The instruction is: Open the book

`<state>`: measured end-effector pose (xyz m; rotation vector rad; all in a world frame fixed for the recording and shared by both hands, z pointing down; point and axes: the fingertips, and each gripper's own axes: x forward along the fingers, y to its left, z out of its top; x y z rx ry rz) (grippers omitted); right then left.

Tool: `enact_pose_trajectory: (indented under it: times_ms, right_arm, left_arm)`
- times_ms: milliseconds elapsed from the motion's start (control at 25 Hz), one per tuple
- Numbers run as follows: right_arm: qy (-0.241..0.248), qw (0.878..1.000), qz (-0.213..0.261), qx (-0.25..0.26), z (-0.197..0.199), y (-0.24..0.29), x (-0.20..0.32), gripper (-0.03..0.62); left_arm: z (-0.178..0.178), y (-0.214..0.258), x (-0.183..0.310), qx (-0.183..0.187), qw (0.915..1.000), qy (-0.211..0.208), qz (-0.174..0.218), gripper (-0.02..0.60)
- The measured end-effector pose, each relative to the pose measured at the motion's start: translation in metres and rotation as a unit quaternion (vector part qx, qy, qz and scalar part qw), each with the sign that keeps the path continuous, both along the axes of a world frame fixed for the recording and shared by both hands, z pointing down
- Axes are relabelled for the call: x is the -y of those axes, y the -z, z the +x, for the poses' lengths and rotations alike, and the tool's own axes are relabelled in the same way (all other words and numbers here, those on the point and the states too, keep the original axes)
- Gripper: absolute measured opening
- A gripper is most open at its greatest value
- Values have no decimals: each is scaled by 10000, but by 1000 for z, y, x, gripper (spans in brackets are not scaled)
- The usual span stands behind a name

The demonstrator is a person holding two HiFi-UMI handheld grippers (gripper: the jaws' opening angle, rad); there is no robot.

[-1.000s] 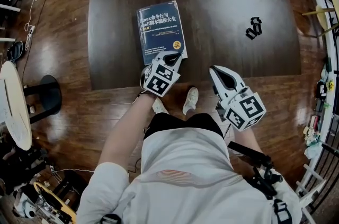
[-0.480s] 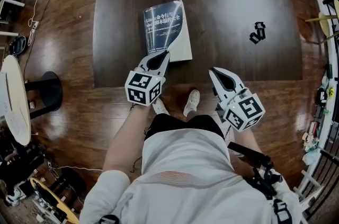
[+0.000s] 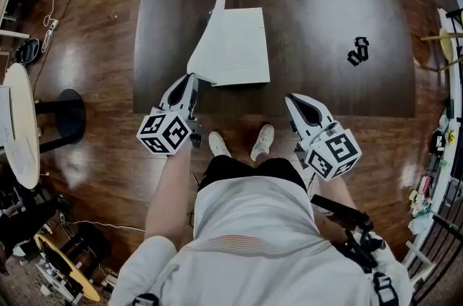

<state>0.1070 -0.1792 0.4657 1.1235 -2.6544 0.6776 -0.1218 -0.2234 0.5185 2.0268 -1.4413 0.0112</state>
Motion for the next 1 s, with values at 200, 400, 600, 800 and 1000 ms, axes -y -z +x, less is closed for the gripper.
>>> enact_pose_trajectory:
  times_ms: [200, 400, 600, 800, 1000]
  right_arm:
    - [41, 10000, -10, 1, -3, 1, 0, 0]
    - [75, 10000, -16, -11, -6, 1, 0, 0]
    - [104, 9999, -32, -23, -8, 1, 0, 0]
    - [139, 9999, -40, -31, -12, 1, -1, 0]
    - [122, 9999, -55, -50, -11, 1, 0, 0]
  left_arm:
    - [-51, -20, -10, 75, 9977, 618, -271, 9]
    - [-78, -57, -20, 689, 9926, 756, -650, 9]
    - [-87, -97, -28, 858, 9862, 772, -1185, 9]
    - [-84, -128, -34, 1219, 9771, 553, -1653, 9]
    - [-79, -134, -35, 1408, 9736, 410, -1749, 9]
